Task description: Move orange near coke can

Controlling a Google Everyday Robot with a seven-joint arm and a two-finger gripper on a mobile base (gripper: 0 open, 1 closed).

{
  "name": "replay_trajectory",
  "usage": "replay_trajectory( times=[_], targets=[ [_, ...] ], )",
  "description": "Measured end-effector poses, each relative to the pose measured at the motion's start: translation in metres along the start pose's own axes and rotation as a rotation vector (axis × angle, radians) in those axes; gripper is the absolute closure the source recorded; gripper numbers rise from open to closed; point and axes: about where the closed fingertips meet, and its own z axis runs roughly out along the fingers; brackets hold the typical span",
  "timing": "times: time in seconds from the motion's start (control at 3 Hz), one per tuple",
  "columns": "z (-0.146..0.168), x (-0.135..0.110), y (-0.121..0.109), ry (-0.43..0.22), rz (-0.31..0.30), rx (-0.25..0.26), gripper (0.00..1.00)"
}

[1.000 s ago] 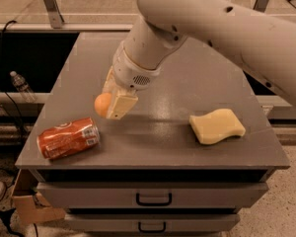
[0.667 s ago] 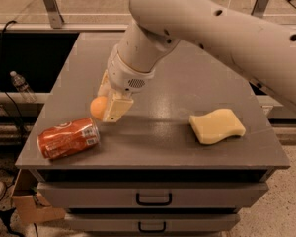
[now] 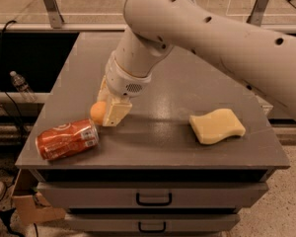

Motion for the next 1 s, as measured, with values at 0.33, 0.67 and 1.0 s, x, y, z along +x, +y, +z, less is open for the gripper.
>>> replay_trajectory(
  times=[0.33, 0.67, 1.0],
  targets=[
    [0.0037, 0.0032, 0.0008, -0.003, 0.008, -0.007, 1.00],
    [0.0091, 0.0057, 0.0019, -0.010, 0.019, -0.015, 1.00],
    [0.0094, 0.0045, 0.0025, -0.009, 0.016, -0.016, 0.82]
  ],
)
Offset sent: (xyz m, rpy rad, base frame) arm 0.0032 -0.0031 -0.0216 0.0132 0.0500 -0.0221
